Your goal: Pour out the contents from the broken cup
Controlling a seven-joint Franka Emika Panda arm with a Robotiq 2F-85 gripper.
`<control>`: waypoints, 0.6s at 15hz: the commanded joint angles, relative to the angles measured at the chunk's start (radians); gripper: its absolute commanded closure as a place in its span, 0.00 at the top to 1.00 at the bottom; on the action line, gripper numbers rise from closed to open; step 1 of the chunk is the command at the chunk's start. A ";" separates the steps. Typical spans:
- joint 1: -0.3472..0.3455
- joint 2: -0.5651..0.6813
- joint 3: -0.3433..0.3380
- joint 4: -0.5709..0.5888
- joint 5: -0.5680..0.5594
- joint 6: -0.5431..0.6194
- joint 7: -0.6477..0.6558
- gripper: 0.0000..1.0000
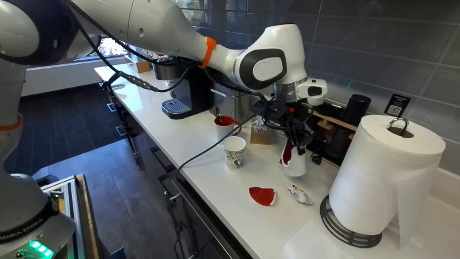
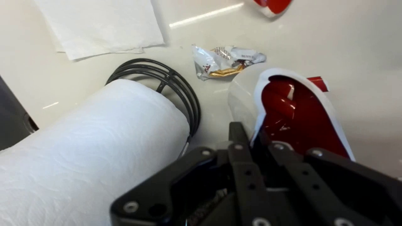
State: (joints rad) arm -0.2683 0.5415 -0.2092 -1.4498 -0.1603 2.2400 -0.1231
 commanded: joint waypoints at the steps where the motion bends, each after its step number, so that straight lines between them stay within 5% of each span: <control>1: 0.092 0.002 -0.065 -0.024 -0.186 0.048 0.108 0.03; 4: 0.178 0.004 -0.119 -0.031 -0.373 0.040 0.216 0.03; 9: 0.275 0.030 -0.161 0.009 -0.624 -0.155 0.359 0.03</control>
State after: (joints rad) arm -0.0397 0.5618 -0.3442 -1.4554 -0.6606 2.1870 0.1646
